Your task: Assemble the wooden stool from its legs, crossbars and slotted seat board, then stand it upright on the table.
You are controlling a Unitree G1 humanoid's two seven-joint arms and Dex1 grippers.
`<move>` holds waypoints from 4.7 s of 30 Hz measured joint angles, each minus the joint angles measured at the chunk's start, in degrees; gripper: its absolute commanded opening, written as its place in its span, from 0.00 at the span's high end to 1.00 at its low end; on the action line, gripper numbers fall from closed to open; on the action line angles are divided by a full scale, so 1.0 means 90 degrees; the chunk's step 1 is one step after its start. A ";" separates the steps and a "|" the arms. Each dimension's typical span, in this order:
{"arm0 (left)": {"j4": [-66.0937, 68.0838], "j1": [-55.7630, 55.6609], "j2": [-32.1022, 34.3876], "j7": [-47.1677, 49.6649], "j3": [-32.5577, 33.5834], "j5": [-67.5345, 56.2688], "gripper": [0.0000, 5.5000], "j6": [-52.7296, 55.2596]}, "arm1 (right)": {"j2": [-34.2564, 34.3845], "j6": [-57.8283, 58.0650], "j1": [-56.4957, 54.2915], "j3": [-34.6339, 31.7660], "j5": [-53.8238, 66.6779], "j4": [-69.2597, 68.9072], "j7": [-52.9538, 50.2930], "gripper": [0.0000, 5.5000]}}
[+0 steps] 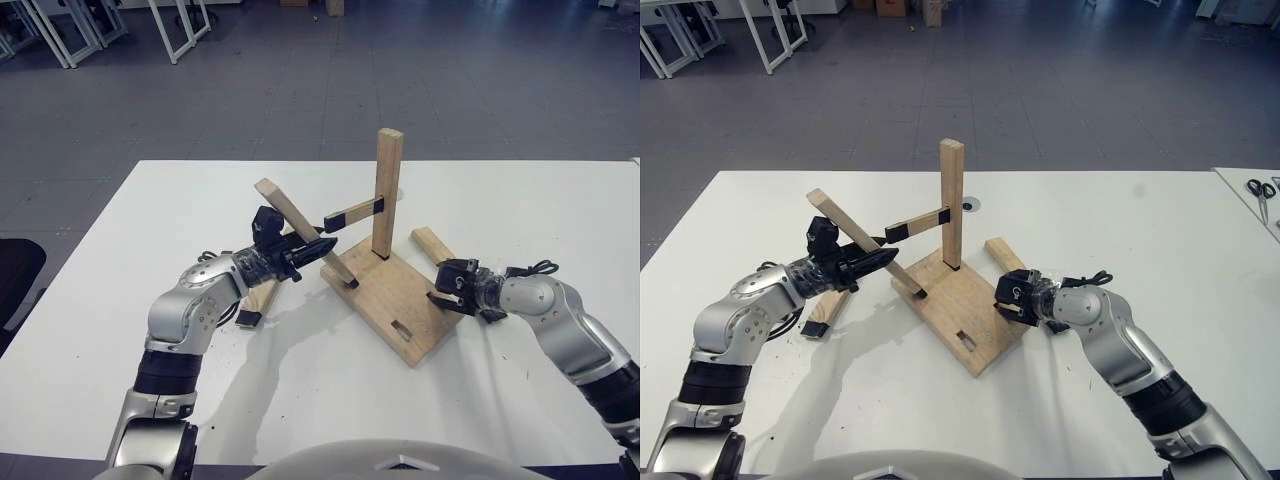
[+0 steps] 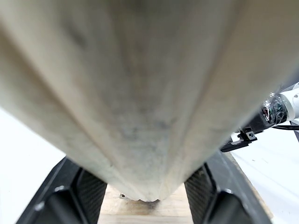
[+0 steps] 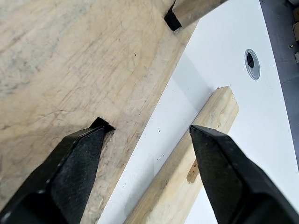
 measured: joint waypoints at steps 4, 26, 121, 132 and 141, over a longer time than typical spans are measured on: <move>0.0127 -0.0156 0.0157 0.0007 -0.0001 0.0028 0.63 0.0166 | 0.0040 -0.0003 0.0039 -0.0004 -0.0002 -0.0052 0.0000 0.39; -0.0133 -0.0357 0.0411 0.0319 -0.0590 0.0403 0.63 0.0456 | 0.0179 0.0128 0.0525 0.0089 -0.0807 -0.0806 -0.0577 0.39; 0.0995 -0.1966 0.0217 -0.0771 -0.1699 0.0931 0.63 0.0429 | 0.2840 -0.2833 -0.2373 -0.2489 0.2070 0.5070 -0.0923 0.39; 0.1062 -0.1662 -0.0071 -0.0491 -0.1429 0.0957 0.63 0.0455 | 0.2368 -0.1730 -0.1268 -0.2653 0.2470 0.3358 -0.0438 0.39; 0.0674 -0.1455 -0.0124 -0.0509 -0.1336 0.1011 0.37 0.0775 | 0.2060 -0.1317 -0.0172 -0.2637 0.2481 0.2584 -0.0356 0.39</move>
